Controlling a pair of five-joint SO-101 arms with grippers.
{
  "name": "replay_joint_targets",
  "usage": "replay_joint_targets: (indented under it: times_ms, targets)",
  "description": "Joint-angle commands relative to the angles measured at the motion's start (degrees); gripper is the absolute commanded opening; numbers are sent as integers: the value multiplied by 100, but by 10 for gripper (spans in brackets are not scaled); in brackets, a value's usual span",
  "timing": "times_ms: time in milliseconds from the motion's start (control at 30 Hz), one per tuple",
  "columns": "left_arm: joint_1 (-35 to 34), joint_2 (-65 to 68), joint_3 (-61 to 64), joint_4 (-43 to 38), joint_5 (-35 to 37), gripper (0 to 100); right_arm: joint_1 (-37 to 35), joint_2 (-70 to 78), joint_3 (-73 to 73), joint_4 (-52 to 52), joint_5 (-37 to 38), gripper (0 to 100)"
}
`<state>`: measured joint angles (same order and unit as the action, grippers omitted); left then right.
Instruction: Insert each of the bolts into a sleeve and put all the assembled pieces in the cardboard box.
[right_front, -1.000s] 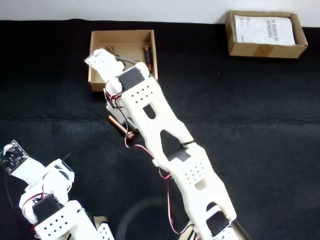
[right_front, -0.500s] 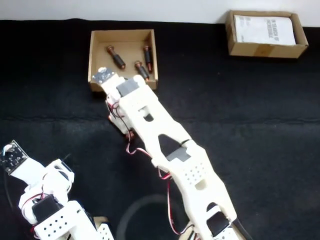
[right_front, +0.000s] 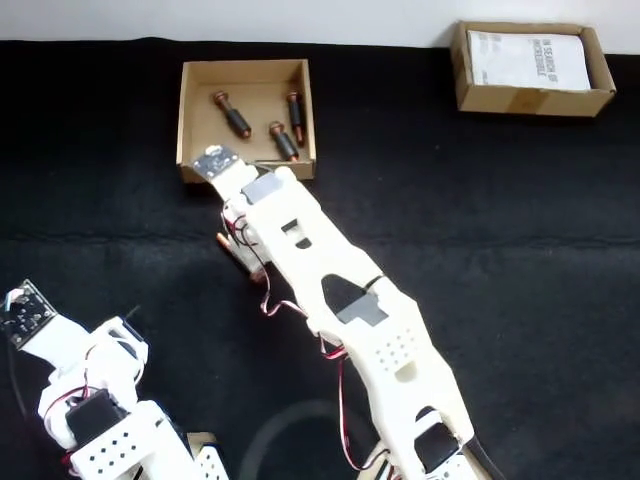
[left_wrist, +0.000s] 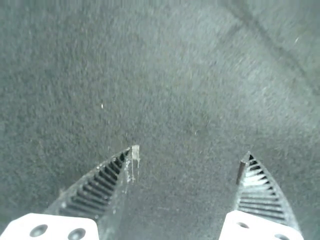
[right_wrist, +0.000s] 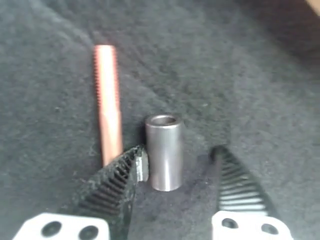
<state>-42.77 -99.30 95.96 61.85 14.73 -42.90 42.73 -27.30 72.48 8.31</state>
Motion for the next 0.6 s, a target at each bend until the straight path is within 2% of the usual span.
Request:
replay_joint_targets:
  times_ms: [0,300,567]
  targets:
    - [-31,-233,119,26,-9,312,66,-277,180,-171,-18,1]
    - [-31,-251,119,26,-9,312,224,-356,48,453,-18,7]
    - [-4,-251,119,26,-9,312,549,-338,-2440,2176,-18,7]
